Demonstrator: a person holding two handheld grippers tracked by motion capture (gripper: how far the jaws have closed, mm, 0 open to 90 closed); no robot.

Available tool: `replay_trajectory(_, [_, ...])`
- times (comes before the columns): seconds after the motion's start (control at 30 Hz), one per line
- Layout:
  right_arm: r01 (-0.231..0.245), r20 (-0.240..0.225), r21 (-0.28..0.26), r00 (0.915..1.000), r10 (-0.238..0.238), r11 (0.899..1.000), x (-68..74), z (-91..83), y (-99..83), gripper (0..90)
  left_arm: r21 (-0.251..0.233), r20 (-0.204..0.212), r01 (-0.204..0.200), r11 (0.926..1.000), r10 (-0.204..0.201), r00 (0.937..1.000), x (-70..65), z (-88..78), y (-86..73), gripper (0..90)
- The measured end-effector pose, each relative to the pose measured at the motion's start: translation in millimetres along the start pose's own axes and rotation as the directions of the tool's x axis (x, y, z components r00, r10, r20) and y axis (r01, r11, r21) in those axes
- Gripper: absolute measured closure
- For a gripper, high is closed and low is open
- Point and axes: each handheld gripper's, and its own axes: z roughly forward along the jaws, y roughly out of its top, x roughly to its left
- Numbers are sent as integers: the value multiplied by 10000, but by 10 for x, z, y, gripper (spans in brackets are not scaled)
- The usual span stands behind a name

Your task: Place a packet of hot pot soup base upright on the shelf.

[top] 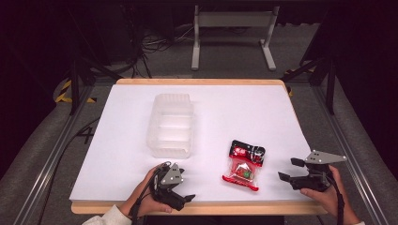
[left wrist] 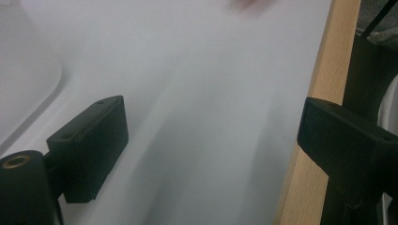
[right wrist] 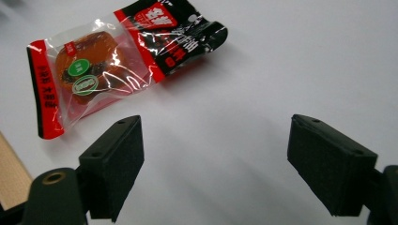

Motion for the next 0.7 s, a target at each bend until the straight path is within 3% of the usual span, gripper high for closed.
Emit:
replay_trajectory(0.2, [13,-161,205,9999,-10,9998,9,39,-19,190,42,172,-130,9999,129,9998,-47,41,52,110])
replay_trajectory(0.37, [-215,-447,213,9987,224,9995,20,90,19,190,-21,690,-140,9999,141,9975,-89,144,173,128])
replay_trajectory(0.47, [-223,-607,539,9978,256,9983,43,214,64,190,-85,1218,223,9997,-211,9923,-90,267,278,126])
replay_trajectory(0.57, [-478,-1058,646,9929,545,9968,51,316,112,191,-119,1595,453,9989,-429,9863,-85,389,389,122])
replay_trajectory(0.7, [-500,-1429,704,9879,597,9963,57,457,191,191,139,1577,711,9974,-724,9848,-66,573,530,99])
